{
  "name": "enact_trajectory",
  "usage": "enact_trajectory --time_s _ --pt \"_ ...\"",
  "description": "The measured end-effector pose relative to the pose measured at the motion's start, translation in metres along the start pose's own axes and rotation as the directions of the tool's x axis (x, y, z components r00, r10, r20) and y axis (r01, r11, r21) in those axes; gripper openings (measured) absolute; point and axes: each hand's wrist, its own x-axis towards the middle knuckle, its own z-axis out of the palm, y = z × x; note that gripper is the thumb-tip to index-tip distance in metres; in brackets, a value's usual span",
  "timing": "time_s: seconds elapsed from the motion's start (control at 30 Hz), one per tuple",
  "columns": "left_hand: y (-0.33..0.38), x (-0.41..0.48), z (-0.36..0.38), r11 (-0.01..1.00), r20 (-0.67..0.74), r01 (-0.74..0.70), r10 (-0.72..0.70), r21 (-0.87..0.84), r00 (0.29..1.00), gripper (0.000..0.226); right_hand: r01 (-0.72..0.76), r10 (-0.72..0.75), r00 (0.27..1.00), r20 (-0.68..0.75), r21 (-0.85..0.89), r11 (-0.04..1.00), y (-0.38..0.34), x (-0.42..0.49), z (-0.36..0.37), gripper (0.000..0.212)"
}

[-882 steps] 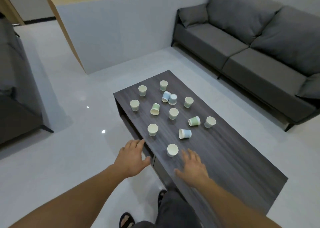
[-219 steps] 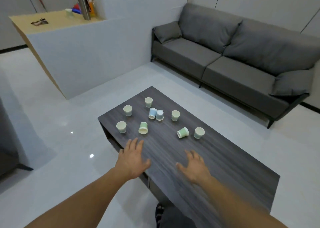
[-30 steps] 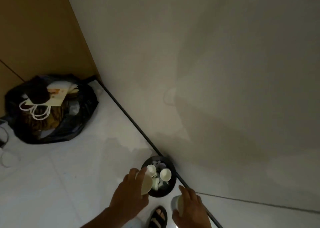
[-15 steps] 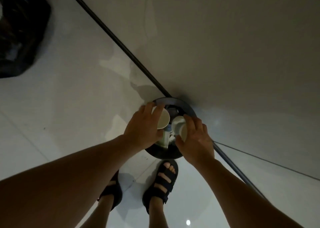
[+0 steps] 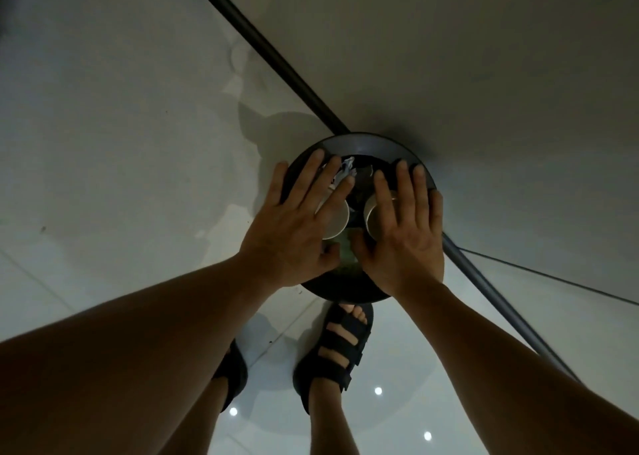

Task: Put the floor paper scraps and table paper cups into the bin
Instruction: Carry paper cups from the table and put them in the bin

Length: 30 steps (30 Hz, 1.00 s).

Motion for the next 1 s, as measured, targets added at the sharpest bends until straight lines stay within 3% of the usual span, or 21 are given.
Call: enact_trajectory --time_s 0.17,0.37,0.7,0.87,1.0 --pt "0.001 -0.003 0.001 1.000 0.033 -0.003 0.003 -0.010 0.999 0.093 0.004 -0.003 0.998 0.063 -0.012 1.000 -0.001 -0.002 -0.001 0.094" --pt "0.001 -0.017 -0.038 0.995 0.144 0.080 -0.069 -0.066 0.987 0.101 -0.005 -0.017 0.986 0.163 0.136 0.991 -0.006 -0.005 -0.047 0.099" --pt "0.026 -0.045 -0.267 0.966 0.205 0.234 -0.208 -0.114 0.956 0.091 -0.108 0.044 0.964 0.262 0.237 0.966 -0.018 -0.065 -0.251 0.087" --pt "0.068 -0.076 -0.369 0.975 0.183 0.173 -0.146 -0.142 0.972 0.086 -0.164 0.085 0.952 0.292 0.258 0.952 -0.025 -0.115 -0.350 0.082" --pt "0.109 -0.100 -0.433 0.985 0.194 0.087 -0.057 -0.151 0.979 0.082 -0.331 0.249 0.918 0.308 0.251 0.910 -0.031 -0.161 -0.413 0.081"
